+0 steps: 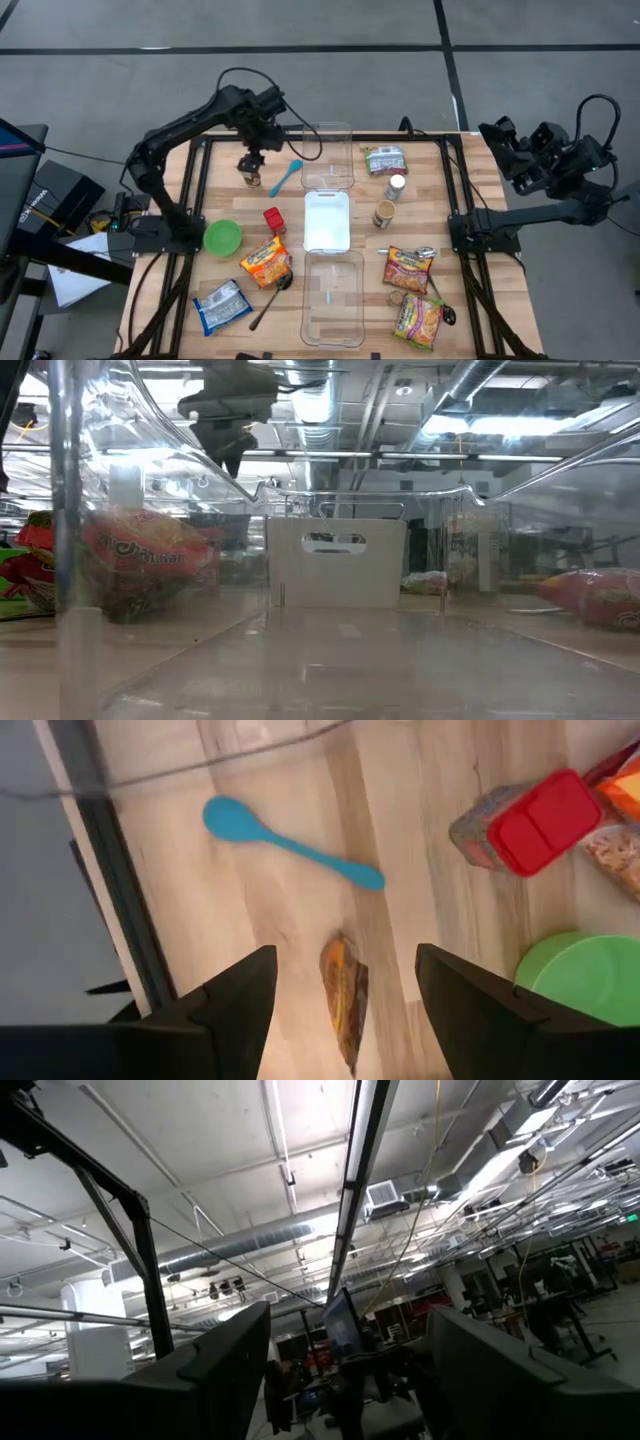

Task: Pick & Place Food Item
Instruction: Put the orange seasoning pack into the top transparent bin

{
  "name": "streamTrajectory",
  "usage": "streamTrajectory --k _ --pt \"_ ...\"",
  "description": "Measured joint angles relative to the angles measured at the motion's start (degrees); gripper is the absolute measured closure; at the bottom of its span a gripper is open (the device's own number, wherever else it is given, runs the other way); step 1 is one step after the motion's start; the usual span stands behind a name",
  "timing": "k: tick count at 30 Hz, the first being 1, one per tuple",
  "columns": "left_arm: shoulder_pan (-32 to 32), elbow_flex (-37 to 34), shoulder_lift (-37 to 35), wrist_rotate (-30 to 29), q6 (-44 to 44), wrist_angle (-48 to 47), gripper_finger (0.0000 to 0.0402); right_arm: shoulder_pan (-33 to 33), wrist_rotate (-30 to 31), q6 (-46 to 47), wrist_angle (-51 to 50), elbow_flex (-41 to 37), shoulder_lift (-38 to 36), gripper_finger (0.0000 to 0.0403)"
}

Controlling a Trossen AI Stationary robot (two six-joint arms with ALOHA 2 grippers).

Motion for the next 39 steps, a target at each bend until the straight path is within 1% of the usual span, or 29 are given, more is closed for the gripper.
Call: streamTrajectory --k 2,4,7,10,15,19,21,24,28,33,39 --pt "0.33 -3.38 -1.50 -0.54 0.43 0.60 0.0164 0.00 0.01 -0.39 -0.02 0.00 0.00 0.0140" --pt "0.41 -8.01 -3.57 -2.64 1.34 1.98 0.0160 0.00 -0.01 -0.42 -0.04 0.00 0.00 0.0140" --pt "0.41 -15.44 -7.50 -6.83 2.23 7.84 0.0155 0.00 -0.35 -0.45 -0.25 0.00 0.00 0.0140" --pt "0.30 -21.43 -11.51 -8.59 2.27 13.45 0.0151 0.00 -0.35 -0.62 -0.34 0.00 0.00 0.0140" --pt "0.30 -28.44 -16.11 -10.46 2.21 17.69 0.0145 0.00 -0.35 -0.62 -0.39 0.00 0.00 0.0140" --pt "0.30 -32.74 -17.45 -10.50 1.21 19.19 0.0142 0.00 -0.29 -0.62 -0.42 0.00 0.00 0.0140" --pt "0.30 -34.45 -17.43 -10.11 0.15 20.53 0.0144 0.00 -0.13 -0.62 -0.42 0.00 0.00 0.0140" --pt "0.30 -36.60 -17.22 -11.14 -0.83 24.11 0.0152 0.00 0.07 -0.62 -0.41 0.00 0.00 0.0140" --pt "0.67 -37.16 -17.21 -11.67 -0.95 28.40 0.0168 0.00 0.20 -0.59 -0.42 0.00 0.00 0.0140" --pt "2.66 -37.15 -16.29 -11.45 -0.99 27.27 0.0185 0.00 0.22 -0.59 -0.42 0.00 0.00 0.0140" --pt "3.18 -37.17 -14.18 -10.53 -1.78 27.88 0.0196 0.00 0.20 -0.59 -0.44 0.00 0.00 0.0140"
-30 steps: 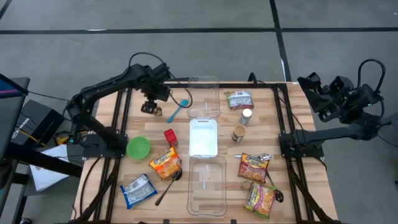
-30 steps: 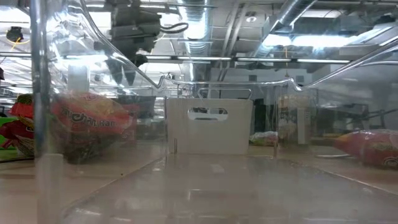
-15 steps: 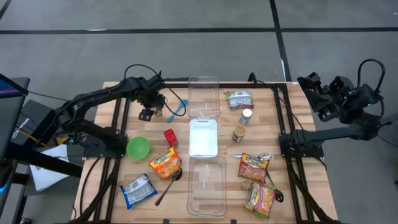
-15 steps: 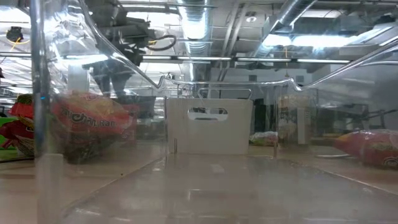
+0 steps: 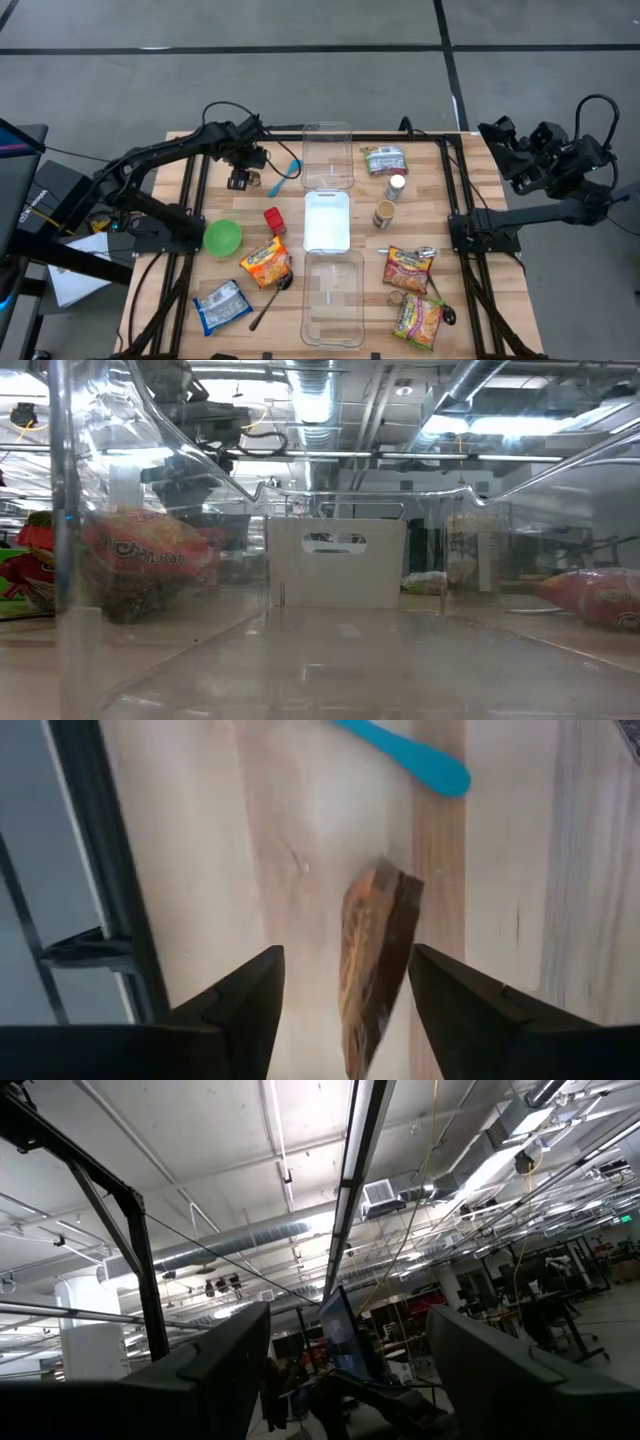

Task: Pick & Place Food Item
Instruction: Put the orange seasoning pack into the top transparent bin

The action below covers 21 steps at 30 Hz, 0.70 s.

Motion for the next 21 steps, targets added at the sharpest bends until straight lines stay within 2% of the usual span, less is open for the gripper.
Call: streamTrajectory --k 3,6,8,11,12,17,21 --pt "0.00 0.00 1.64 0.03 -0.08 -0.44 0.0212 0.00 0.02 0.02 -0.02 0.00 0.00 0.0140" --pt "-0.15 0.00 3.10 0.01 -1.13 -0.36 0.0248 0.00 0.00 0.62 -0.07 0.00 0.00 0.0140" --pt "-0.15 0.00 3.67 -0.01 -2.54 -0.19 0.0289 0.00 0.00 1.32 -0.34 0.00 0.00 0.0140" --pt "-0.17 0.04 3.76 -1.94 -5.21 -0.23 0.0372 0.00 0.02 1.53 -0.81 0.00 0.00 0.0140" --pt "-0.15 0.17 3.76 -2.63 -6.73 -0.42 0.0386 0.00 0.02 1.63 -0.85 0.00 0.00 0.0140" --pt "-0.82 2.20 1.50 -3.11 -8.93 -1.62 0.0400 0.00 0.00 2.03 -0.80 0.00 0.00 0.0140" --pt "-2.82 7.92 -0.13 -3.16 -8.94 -3.31 0.0401 0.00 0.00 2.50 -0.74 0.00 0.00 0.0140"
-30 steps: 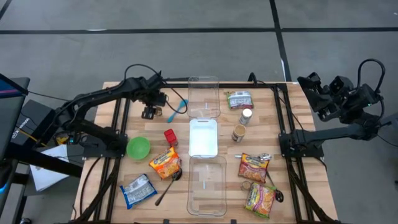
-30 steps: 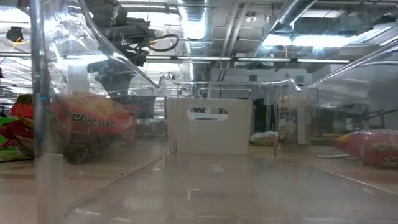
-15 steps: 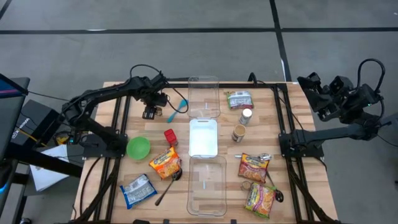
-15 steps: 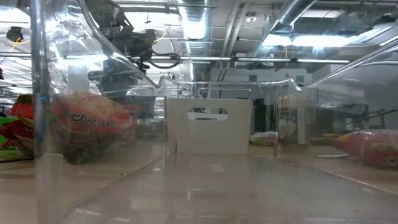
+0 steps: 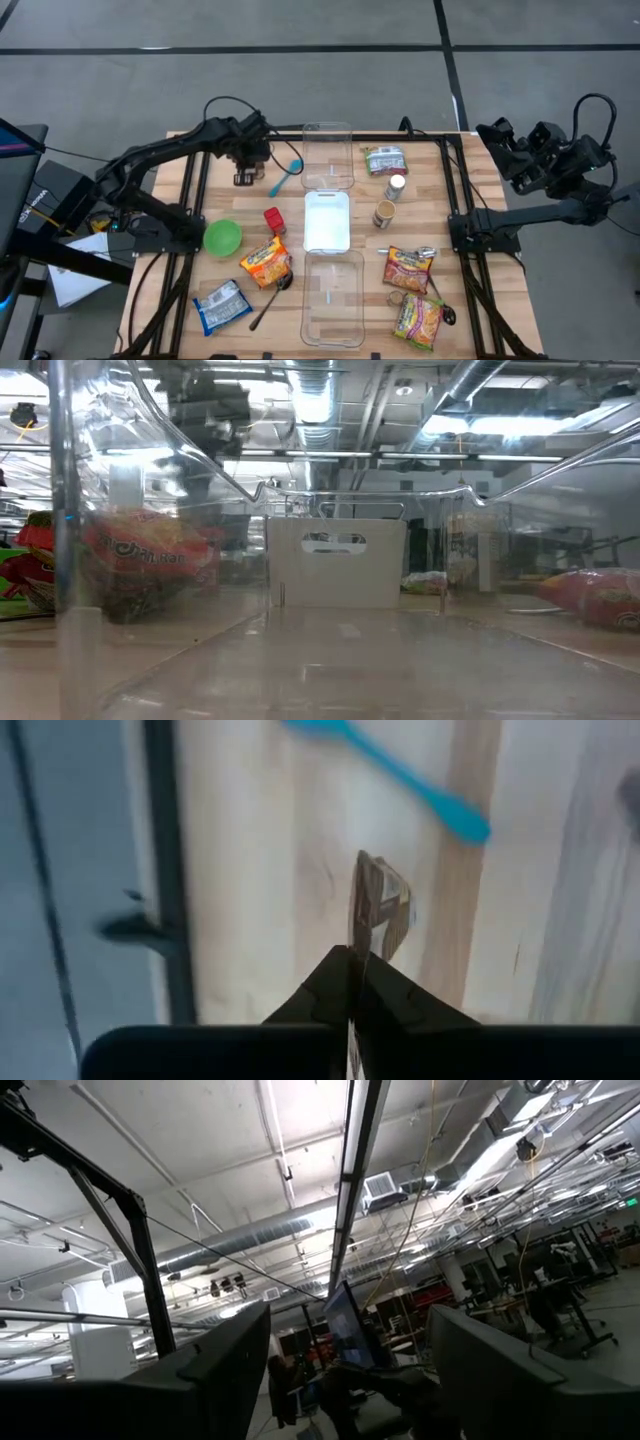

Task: Pick & Place Food Item
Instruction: Put the orange seasoning pack into the top transparent bin

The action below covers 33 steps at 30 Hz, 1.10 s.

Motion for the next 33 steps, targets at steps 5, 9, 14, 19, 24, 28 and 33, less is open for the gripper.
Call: streamTrajectory --k 5,9,14,19,24,28,33 --pt "-2.77 10.81 0.18 0.16 0.00 -0.39 0.0401 0.00 0.00 0.06 0.02 0.00 0.00 0.0140" --pt "-5.92 20.51 2.93 0.49 -0.02 1.83 0.0401 0.00 0.00 0.06 0.02 0.00 -0.01 0.0140" --pt "-7.11 31.31 9.83 1.06 -0.39 2.14 0.0401 0.00 0.00 0.02 0.02 0.00 -0.02 0.0140" --pt "-6.57 38.45 18.31 1.13 -0.04 1.99 0.0401 -0.02 0.00 0.03 0.02 0.00 -0.02 0.0140" --pt "-6.03 42.83 26.42 2.15 0.11 2.33 0.0401 -0.01 0.00 0.03 0.02 0.00 -0.02 0.0140" --pt "-5.44 43.44 31.19 0.58 0.15 4.49 0.0401 0.00 0.00 0.01 -0.27 0.00 -0.02 0.0140" --pt "-5.16 43.46 35.03 0.14 -0.17 6.99 0.0401 -0.02 0.00 0.01 -1.76 -0.02 -0.02 0.0140"
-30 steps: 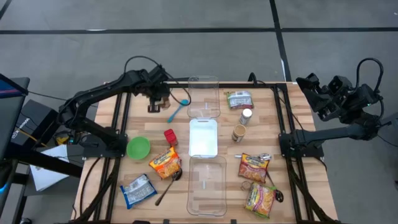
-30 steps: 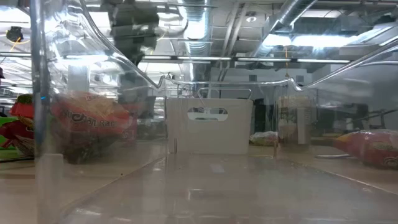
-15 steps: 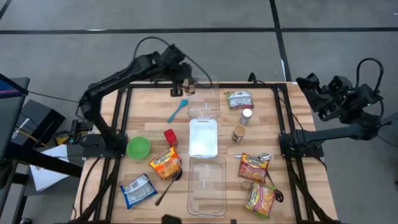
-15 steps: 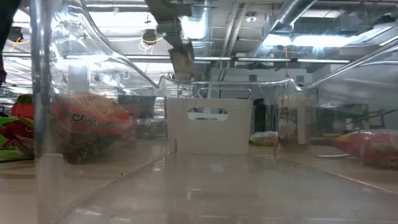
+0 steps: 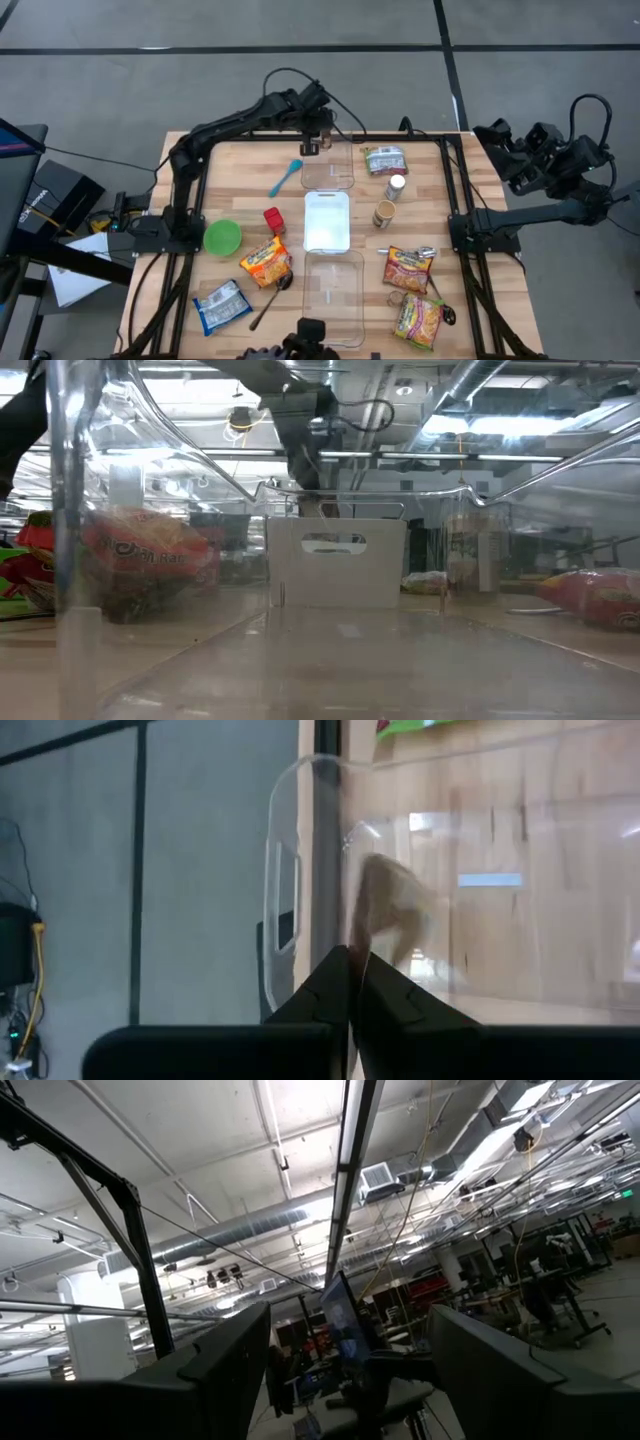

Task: Pick & Place Food Item
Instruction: Put the orange seasoning pack into the top transparent bin

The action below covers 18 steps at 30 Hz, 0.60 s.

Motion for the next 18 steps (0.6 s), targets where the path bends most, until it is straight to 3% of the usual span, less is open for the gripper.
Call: streamTrajectory --k 18 --pt "2.26 0.05 3.45 -1.00 -3.11 4.19 0.0401 0.02 -0.01 0.02 -0.98 0.00 0.00 0.0140"
